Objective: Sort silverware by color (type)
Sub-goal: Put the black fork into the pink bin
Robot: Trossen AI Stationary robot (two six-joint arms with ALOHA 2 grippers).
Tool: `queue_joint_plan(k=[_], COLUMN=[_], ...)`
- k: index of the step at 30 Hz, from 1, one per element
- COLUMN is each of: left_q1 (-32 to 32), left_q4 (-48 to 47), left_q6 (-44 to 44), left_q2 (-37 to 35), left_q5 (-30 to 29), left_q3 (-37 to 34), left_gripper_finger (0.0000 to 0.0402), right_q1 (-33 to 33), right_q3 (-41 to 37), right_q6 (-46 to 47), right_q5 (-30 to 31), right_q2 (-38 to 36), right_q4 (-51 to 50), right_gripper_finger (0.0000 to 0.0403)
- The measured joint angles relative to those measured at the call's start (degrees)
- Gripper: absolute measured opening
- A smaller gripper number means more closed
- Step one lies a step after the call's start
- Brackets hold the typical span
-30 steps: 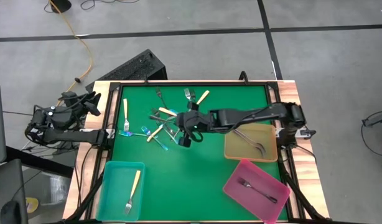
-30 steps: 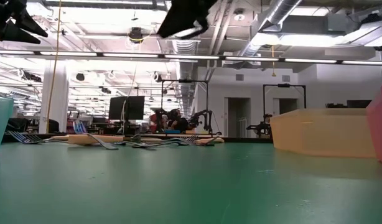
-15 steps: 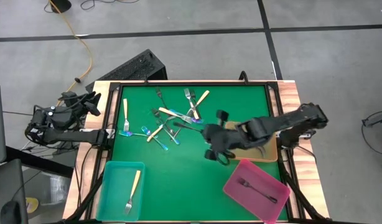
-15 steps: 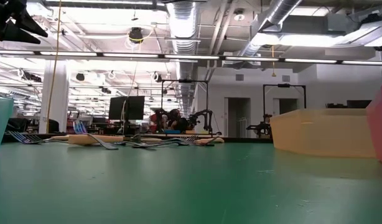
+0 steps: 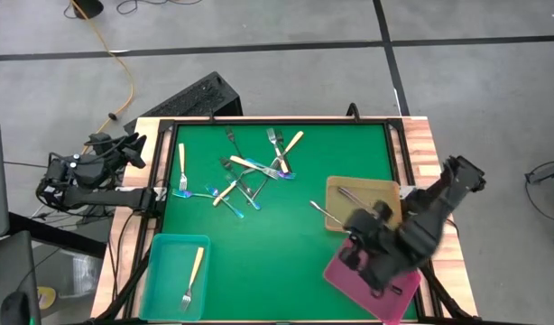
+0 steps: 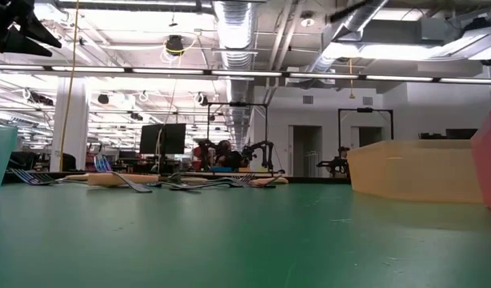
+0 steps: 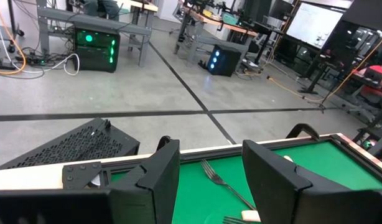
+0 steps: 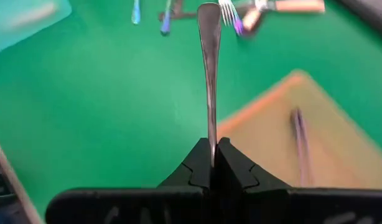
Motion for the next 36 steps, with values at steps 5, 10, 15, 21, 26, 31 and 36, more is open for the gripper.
queue_joint_plan(k=[5,10,15,21,26,31,36], left_q1=[0.0,0.0,0.0,0.0,0.0,0.0,0.0], left_q4=[0.0,0.0,0.0,0.0,0.0,0.0,0.0], left_q6=[0.0,0.0,0.0,0.0,0.0,0.0,0.0], left_q2=[0.0,0.0,0.0,0.0,0.0,0.0,0.0], left_q5=[0.0,0.0,0.0,-0.1,-0.1,-0.2,-0.2], left_q3=[0.0,0.0,0.0,0.0,0.0,0.0,0.0], left_gripper_finger=[0.0158,0.0158,0.0158,0.0158,0.0158,0.0158,0.0158], right_q1=[8.1,13.2,17.8,21.9,24.2,25.2,25.9], right_q3=[-2.6,-5.9,-10.3,-15.3,-19.9,-22.3,-23.0], right_q6=[17.1,28.9,40.0,40.0,38.1,38.0,35.1], right_q5=[-1.5,-10.0,-23.6,-25.3,-19.8,-16.3,-14.5], right_q2=[0.7,0.9,0.9,0.9,0.9,2.9,7.4], right_q4=[-0.3,-0.6,-0.6,2.9,9.6,9.6,12.2], right_gripper_finger=[0.0032,0.0032,0.0032,0.0032,0.0032,0.0032,0.0032])
